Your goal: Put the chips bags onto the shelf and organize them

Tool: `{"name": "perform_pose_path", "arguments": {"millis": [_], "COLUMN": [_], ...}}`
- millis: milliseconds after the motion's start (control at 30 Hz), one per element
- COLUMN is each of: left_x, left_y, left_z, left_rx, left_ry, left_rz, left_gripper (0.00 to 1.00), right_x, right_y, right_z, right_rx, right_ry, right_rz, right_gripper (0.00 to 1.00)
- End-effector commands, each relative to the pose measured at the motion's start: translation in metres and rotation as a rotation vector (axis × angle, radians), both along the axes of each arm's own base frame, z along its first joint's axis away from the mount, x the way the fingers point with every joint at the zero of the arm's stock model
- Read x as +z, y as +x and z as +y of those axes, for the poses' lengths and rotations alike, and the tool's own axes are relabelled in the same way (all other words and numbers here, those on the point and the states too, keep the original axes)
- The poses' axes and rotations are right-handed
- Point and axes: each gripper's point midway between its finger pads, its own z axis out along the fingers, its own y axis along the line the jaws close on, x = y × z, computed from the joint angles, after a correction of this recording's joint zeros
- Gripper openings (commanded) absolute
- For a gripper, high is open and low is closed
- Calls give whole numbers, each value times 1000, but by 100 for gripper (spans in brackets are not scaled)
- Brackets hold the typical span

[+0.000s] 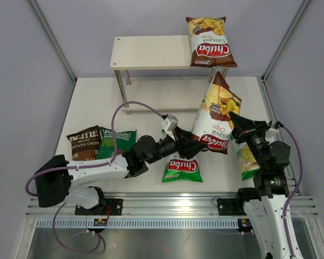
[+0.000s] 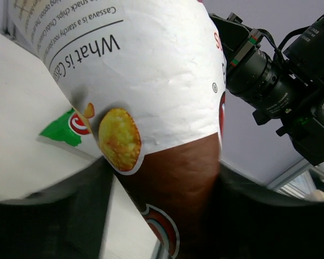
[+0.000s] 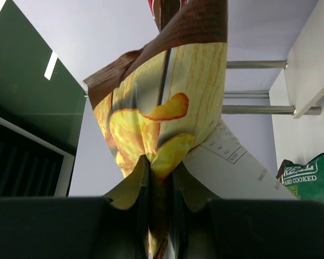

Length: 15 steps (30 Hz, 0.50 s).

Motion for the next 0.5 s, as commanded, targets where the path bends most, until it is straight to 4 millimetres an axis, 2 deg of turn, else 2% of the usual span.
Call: {"name": "perform_pose_path", "arguments": {"millis": [0,100,167,200,233,300,467], "left_x": [58,65,63,70,70,70,80], "left_y": [0,-6,-12,-16,-17,-25,-40], "left_z": [4,9,15,22,26,33,67], "left_rx": [25,3,-10,-14,-16,-43,-55], "left_ry": [-152,-170,-171,-189,-182,-167,-142], "left_rz": [-85,-90,-87,-95,-96,-105,-105], "left_gripper": [29,17,14,12,9,8,4], "right_x": [48,44,40,35,32,29,32], "right_y": [-26,-26,-24,-22,-20,-17,-21], "right_z": [3,4,6,9,10,14,26], "right_rx": [35,36,37,49,51,61,103], "right_ry": [44,15,-28,-47,-67,-161,-346], "right_rz": [-138,-134,-134,-124,-131,-191,-317], "right_gripper": [6,15,40,51,77,98,100]}}
